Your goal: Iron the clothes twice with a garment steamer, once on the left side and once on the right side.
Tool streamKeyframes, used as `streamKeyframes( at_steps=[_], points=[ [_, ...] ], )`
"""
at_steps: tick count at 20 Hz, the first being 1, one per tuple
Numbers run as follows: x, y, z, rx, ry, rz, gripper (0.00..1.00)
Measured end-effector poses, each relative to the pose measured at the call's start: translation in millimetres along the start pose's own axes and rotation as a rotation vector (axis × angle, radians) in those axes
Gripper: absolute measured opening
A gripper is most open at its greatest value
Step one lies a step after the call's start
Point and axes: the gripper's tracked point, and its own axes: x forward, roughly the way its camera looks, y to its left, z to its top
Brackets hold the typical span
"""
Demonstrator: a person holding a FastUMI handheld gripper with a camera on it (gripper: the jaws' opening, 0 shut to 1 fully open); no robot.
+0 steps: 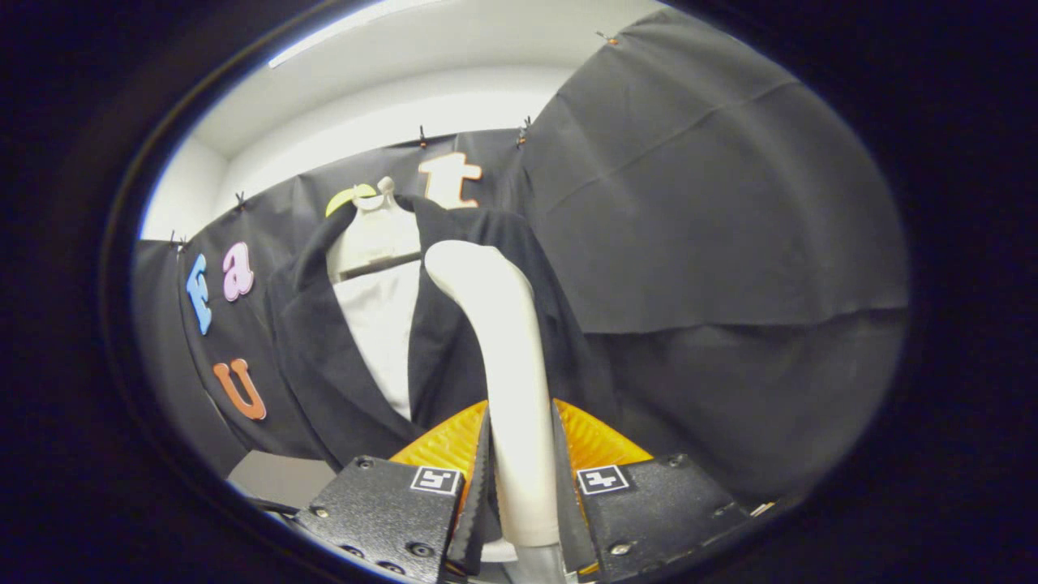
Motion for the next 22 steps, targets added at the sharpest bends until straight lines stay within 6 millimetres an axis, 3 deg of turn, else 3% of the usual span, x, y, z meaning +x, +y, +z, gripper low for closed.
streamKeyframes(
  at_steps=[4,7,22],
  points=[
    [36.1,20.2,12.2,-0.041,-0.022,-0.02,0.39],
    [44.9,22.5,7.3,-0.074,-0.024,-0.049,0.39],
    [36.1,8.3,-51.3,-0.147,0.047,-0.106,0.39]
  ],
)
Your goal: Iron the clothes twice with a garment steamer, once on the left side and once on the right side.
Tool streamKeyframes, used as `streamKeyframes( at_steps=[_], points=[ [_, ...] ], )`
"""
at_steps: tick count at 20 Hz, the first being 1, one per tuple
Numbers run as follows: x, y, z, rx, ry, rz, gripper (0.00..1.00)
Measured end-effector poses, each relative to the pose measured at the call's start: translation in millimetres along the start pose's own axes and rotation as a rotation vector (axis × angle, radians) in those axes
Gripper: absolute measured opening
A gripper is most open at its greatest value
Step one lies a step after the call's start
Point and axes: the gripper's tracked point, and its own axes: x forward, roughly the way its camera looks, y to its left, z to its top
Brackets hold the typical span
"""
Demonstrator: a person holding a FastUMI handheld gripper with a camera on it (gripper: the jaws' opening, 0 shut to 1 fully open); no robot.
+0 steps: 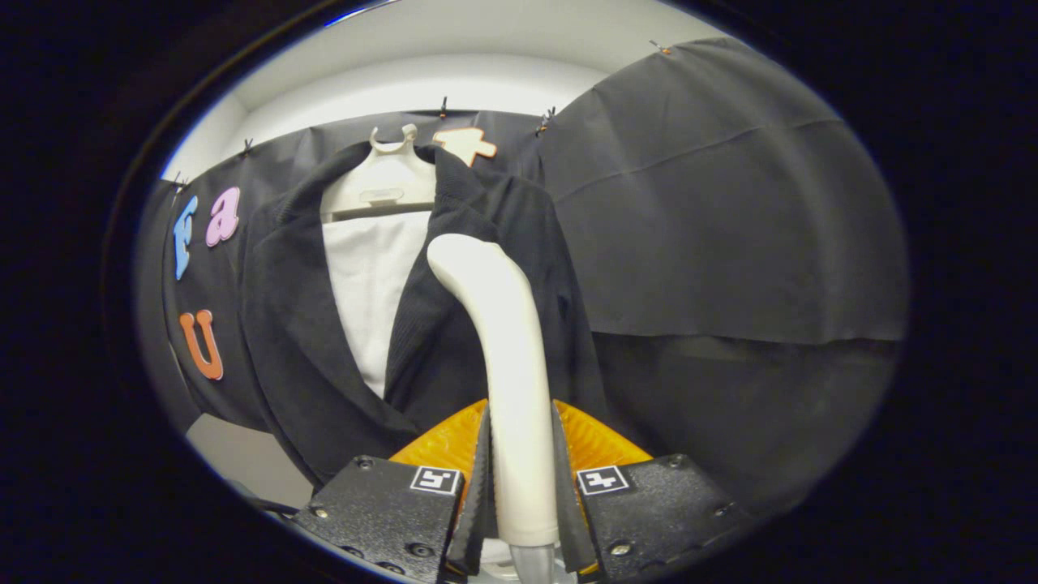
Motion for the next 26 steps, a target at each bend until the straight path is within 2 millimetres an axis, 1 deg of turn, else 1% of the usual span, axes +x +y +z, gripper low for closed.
streamKeyframes(
  at_steps=[7,16,18,20,26],
  points=[
    [-7.6,10.2,-40.1,-0.039,0.054,0.004,0.39],
    [-7.8,9.3,-84.0,-0.057,0.129,-0.014,0.39],
    [-7.4,8.8,-96.5,-0.054,0.151,-0.015,0.39],
    [-9.9,9.4,-106.6,-0.052,0.168,-0.018,0.39],
    [-8.7,6.7,-128.9,-0.048,0.208,-0.03,0.39]
  ],
)
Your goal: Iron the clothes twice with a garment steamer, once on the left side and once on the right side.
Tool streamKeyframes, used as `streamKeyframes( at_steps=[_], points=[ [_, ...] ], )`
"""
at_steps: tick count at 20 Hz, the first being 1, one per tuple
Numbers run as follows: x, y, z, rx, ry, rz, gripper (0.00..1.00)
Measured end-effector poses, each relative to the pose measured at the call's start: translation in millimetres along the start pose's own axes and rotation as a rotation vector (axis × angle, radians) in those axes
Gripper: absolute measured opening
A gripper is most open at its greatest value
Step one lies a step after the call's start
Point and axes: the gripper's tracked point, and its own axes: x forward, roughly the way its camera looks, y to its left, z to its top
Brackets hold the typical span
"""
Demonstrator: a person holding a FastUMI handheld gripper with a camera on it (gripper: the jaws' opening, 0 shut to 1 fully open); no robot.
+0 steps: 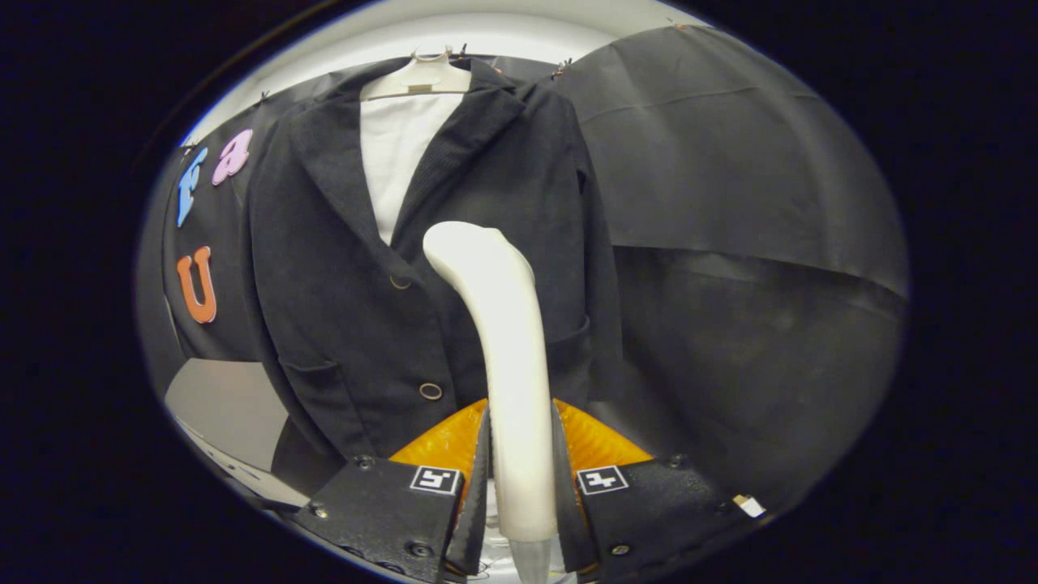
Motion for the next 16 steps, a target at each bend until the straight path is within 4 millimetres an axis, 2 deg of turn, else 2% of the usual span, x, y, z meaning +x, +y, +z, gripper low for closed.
streamKeyframes(
  at_steps=[16],
  points=[
    [13.1,-2.2,-64.7,-0.022,0.103,-0.026,0.39]
  ],
)
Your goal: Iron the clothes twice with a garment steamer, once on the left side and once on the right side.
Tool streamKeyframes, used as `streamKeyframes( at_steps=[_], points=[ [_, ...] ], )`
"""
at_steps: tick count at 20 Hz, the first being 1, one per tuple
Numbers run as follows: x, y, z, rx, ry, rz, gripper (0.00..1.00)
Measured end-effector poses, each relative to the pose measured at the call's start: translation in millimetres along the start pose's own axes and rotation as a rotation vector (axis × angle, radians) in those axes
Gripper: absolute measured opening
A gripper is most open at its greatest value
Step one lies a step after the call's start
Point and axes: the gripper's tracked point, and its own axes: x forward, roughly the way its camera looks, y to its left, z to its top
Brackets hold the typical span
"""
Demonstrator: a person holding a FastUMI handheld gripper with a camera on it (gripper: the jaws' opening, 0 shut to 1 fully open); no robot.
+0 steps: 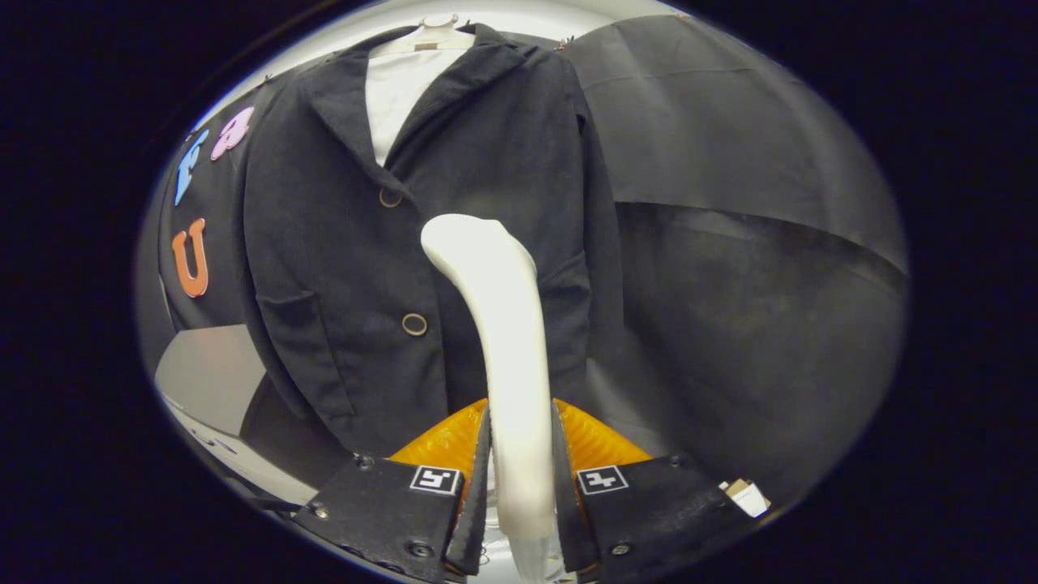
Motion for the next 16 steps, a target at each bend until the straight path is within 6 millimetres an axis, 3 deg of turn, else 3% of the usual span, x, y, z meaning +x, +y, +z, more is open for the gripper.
streamKeyframes(
  at_steps=[5,12,16],
  points=[
    [7.2,3.4,-26.1,-0.012,0.047,0.012,0.39],
    [13.9,3.1,-88.6,0.035,0.177,0.076,0.39],
    [6.0,-2.9,-113.1,0.052,0.222,0.106,0.4]
  ],
)
